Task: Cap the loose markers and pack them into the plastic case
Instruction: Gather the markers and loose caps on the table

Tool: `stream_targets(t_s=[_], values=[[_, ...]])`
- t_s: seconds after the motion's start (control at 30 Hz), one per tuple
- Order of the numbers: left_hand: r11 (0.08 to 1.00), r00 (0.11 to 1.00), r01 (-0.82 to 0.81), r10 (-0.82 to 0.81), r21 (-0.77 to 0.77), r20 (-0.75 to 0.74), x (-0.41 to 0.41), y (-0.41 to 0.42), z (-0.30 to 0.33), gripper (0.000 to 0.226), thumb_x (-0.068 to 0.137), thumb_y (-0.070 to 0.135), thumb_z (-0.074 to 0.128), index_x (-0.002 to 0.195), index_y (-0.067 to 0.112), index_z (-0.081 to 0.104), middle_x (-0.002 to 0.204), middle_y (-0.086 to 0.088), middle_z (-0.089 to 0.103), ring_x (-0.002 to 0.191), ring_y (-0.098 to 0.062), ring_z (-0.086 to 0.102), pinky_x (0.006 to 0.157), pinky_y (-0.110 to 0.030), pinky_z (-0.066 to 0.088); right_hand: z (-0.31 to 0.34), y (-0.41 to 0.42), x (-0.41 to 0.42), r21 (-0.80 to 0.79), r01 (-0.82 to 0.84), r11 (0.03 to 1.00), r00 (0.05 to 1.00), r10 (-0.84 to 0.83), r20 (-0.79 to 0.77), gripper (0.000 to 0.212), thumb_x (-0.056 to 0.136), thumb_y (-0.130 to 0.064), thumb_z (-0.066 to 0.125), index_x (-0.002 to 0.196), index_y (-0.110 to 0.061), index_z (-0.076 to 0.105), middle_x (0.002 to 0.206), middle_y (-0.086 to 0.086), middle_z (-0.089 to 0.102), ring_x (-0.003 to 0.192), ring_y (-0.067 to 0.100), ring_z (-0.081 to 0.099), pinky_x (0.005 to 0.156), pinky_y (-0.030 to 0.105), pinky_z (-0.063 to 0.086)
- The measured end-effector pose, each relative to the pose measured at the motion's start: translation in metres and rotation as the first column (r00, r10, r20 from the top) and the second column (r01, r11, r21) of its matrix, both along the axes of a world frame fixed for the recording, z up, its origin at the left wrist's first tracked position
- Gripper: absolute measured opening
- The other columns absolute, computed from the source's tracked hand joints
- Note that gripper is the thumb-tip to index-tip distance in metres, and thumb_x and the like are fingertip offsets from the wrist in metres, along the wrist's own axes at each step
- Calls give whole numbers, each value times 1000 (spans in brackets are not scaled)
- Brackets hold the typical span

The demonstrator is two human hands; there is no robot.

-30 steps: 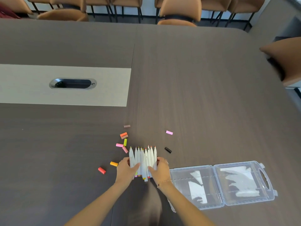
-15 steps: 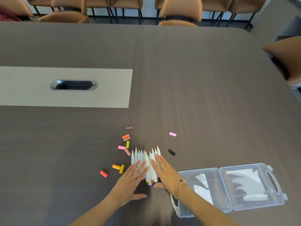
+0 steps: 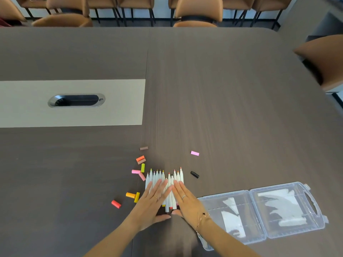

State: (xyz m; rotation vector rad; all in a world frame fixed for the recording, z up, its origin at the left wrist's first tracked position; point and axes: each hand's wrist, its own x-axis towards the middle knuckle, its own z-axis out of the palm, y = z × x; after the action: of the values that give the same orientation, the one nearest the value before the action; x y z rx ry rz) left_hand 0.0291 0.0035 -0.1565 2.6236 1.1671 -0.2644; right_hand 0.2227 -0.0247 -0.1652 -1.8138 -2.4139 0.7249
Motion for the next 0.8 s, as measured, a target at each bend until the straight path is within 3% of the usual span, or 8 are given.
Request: stream_targets(t_s=[0.13, 0.23, 0.27, 0.33, 0.43, 0.57, 0.67, 0.8], values=[[1000, 999, 19, -20, -17, -28, 3, 4, -12, 86, 86, 74, 27, 150, 17, 23, 157, -7, 16, 145, -26, 6, 115, -39, 5, 1, 0, 4, 72, -13, 997, 999, 11, 39, 109, 75, -61, 57, 149, -13, -6, 152, 4, 30, 132, 19, 41, 108, 32, 34], [999, 999, -1, 0, -43, -38, 5, 0, -17, 80, 90, 69, 20, 150, 16, 18, 158, -5, 11, 145, -23, 7, 114, -42, 5, -8, -4, 4, 172, 25, 985, 996, -39, 78, 65, 98, -49, 9, 150, -12, -6, 158, 4, -8, 146, 17, 0, 104, 30, 35], [999, 999, -2, 0, -47, -46, 5, 0, -18, 79, 91, 67, 18, 150, 15, 15, 158, -5, 7, 145, -22, 6, 114, -43, 3, -8, -6, 2, 179, 35, 983, 996, -49, 72, 65, 99, -48, 10, 150, -12, -6, 158, 4, -11, 146, 19, -1, 100, 31, 39], [998, 998, 3, -7, -65, -66, 5, 1, -18, 77, 93, 65, 14, 151, 14, 9, 159, -3, -1, 145, -19, 4, 114, -43, -2, -3, -9, -5, 162, 78, 984, 997, -81, 8, 90, 88, -52, 47, 150, -11, -4, 158, 5, -5, 140, 17, 26, 92, 29, 48], [995, 996, 19, -27, -98, -83, 4, 6, -19, 75, 94, 63, 13, 151, 13, 9, 159, -3, -6, 146, -17, -3, 114, -39, -13, 1, -8, -10, 120, 125, 985, 992, -121, -43, 134, 53, -56, 82, 150, -12, 0, 147, 3, 39, 120, 18, 55, 81, 21, 54], [998, 998, 41, -42, -37, -38, 1, 15, -17, 71, 96, 57, 10, 151, 12, 4, 159, -3, -5, 147, -17, -5, 114, -34, -18, -1, -2, 11, 166, -37, 985, 999, 32, 33, 106, 79, -65, 52, 149, -11, -5, 142, 5, 46, 126, 23, 50, 94, 26, 48], [995, 995, 98, -98, 26, -18, -2, 16, -20, 71, 97, 57, 13, 151, 13, 5, 159, -4, 0, 146, -18, -1, 116, -36, -9, -3, 4, 28, 182, -145, 972, 978, 113, 176, 69, 96, -54, 8, 149, -10, 0, 148, 6, 37, 134, 23, 40, 113, 36, 18], [998, 997, 70, -70, -8, -36, -3, 18, -21, 71, 96, 57, 11, 151, 13, 4, 159, -3, -2, 146, -18, -4, 114, -37, -14, -5, 5, 29, 174, -171, 970, 975, 141, 173, 69, 97, -50, 16, 149, -10, -4, 147, 4, 40, 134, 22, 40, 117, 35, 11]])
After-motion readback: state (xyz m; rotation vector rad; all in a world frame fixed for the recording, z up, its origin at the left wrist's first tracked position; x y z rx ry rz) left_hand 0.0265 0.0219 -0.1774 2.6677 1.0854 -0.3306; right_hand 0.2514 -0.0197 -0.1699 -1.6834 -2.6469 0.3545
